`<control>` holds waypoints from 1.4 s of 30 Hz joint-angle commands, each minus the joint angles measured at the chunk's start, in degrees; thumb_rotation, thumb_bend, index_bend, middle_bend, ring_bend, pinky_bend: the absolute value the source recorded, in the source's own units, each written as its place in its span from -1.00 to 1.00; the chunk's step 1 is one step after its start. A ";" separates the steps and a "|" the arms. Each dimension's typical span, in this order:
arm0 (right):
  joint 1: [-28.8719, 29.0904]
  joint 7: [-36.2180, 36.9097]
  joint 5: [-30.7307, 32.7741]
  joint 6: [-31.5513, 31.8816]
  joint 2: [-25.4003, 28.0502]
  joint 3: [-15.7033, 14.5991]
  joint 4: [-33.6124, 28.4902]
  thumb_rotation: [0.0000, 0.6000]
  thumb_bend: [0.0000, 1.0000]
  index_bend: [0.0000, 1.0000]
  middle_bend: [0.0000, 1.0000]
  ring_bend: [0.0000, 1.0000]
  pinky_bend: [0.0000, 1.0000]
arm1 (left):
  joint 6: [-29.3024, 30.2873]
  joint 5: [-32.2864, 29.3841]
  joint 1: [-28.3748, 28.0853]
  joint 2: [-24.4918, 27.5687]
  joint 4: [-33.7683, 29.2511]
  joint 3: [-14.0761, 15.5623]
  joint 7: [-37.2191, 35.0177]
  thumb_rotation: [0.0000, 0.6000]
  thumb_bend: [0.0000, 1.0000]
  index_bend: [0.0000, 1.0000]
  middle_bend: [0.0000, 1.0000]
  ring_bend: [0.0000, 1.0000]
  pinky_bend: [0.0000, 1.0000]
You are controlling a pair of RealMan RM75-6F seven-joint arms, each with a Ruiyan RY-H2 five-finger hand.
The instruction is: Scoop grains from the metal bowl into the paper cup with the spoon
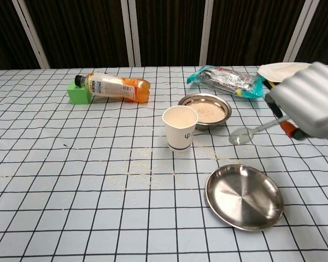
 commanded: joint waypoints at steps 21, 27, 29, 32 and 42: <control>-3.12 -6.07 8.56 -3.17 -3.37 -2.60 -1.06 1.00 0.23 0.04 0.83 0.90 1.00 | -0.30 -0.22 -0.16 0.14 0.24 -0.13 -0.14 1.00 -1.00 -1.00 -1.00 -1.00 -1.00; -3.16 -7.40 9.28 -2.70 -3.10 -2.88 -2.14 1.00 -0.10 -0.24 0.83 0.87 1.00 | -0.28 -0.27 -0.15 0.13 0.23 -0.14 -0.07 1.00 -1.00 -1.00 -1.00 -1.00 -1.00; -3.17 -7.75 9.47 -2.54 -2.91 -2.96 -2.52 1.00 -0.20 -0.39 0.83 0.86 1.00 | -0.27 -0.28 -0.14 0.10 0.22 -0.14 0.00 1.00 -1.00 -1.00 -1.00 -1.00 -1.00; -3.15 -8.46 9.26 -2.00 -2.46 -3.16 -3.04 1.00 -0.28 -0.54 0.81 0.84 1.00 | -0.20 -0.29 -0.12 0.06 0.22 -0.14 0.17 1.00 -1.00 -1.00 -1.00 -1.00 -1.00; -4.46 -5.89 -0.24 3.77 4.32 -5.53 -4.35 1.00 -0.28 -0.67 0.48 0.56 0.96 | 0.11 -0.32 -0.01 0.18 0.61 -0.38 -0.67 1.00 -1.00 -1.00 -1.00 -1.00 -1.00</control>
